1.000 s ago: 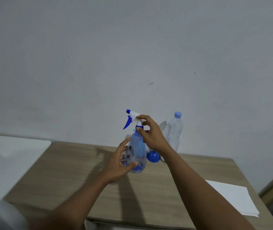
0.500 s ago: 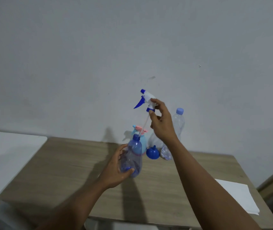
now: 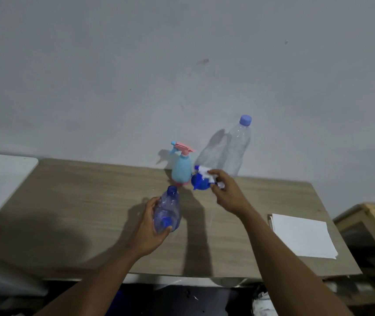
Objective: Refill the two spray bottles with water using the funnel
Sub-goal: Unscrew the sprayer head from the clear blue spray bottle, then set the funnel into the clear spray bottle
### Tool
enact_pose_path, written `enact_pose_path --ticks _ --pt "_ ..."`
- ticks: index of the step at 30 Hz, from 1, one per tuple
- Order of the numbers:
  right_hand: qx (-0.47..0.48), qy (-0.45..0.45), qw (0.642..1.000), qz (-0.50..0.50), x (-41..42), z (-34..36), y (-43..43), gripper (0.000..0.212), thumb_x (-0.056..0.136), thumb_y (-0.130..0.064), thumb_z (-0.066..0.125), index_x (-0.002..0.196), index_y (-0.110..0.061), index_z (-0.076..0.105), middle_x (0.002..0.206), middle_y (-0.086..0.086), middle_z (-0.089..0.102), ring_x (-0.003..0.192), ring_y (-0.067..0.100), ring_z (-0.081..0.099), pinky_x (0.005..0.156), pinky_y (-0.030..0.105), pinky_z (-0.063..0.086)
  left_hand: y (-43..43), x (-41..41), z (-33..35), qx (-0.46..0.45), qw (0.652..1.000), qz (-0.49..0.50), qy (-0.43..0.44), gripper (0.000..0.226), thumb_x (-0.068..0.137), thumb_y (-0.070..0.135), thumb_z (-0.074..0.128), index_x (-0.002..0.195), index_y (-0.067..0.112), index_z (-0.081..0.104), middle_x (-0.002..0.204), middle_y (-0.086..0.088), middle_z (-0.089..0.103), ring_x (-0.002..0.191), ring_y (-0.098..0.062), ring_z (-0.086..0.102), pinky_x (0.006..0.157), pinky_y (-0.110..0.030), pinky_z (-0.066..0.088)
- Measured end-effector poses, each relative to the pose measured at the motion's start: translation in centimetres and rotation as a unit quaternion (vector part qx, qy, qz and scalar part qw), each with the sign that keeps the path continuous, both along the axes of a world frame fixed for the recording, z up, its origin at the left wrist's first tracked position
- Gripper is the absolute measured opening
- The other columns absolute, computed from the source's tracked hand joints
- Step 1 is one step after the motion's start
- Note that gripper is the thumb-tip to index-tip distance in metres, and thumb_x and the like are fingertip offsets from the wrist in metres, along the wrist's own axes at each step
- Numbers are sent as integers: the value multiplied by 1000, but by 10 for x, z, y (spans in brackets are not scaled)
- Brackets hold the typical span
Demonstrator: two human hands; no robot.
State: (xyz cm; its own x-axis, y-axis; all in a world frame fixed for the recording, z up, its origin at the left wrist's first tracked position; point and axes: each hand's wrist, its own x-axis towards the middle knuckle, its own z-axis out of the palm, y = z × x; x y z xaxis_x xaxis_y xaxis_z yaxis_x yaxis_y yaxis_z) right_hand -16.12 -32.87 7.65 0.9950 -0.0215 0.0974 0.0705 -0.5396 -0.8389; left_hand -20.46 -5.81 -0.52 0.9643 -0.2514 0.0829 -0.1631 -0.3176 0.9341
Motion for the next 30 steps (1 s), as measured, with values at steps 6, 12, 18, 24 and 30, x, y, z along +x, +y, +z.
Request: enact_pose_path --ticks 6,12,18,24,30 --pt "-12 149 988 22 -30 -82 -2 36 92 6 53 123 -11 60 98 -1 61 65 -2 57 63 7 42 0 -9 -28 12 999 16 36 87 77 2 80 142 25 27 132 45 39 127 11 45 103 -7 38" --pt "-30 193 981 14 -35 -109 7 36 95 3 50 126 -11 58 106 12 65 80 21 58 69 21 49 4 -15 -40 11 996 28 81 88 80 -6 76 147 17 24 147 -1 43 131 0 49 102 -23 49" --pt "-84 218 972 -10 -30 -118 14 31 100 -10 50 130 -17 57 114 21 55 88 30 63 62 12 41 3 -9 -37 39 996 17 77 83 84 6 76 149 16 25 146 1 43 128 11 46 101 -8 42" --pt "-140 212 967 -13 -32 -108 17 33 101 -32 52 133 -25 50 110 4 51 89 21 58 77 29 45 11 -7 -42 110 993 8 33 85 84 48 70 151 34 20 144 19 42 123 18 44 97 -6 41" --pt "-90 160 973 -140 6 -97 16 37 98 -35 55 130 -16 53 107 9 63 90 23 64 78 39 53 13 -1 -48 193 981 -2 14 88 84 51 65 153 24 18 148 -4 49 119 -13 59 94 -24 47"
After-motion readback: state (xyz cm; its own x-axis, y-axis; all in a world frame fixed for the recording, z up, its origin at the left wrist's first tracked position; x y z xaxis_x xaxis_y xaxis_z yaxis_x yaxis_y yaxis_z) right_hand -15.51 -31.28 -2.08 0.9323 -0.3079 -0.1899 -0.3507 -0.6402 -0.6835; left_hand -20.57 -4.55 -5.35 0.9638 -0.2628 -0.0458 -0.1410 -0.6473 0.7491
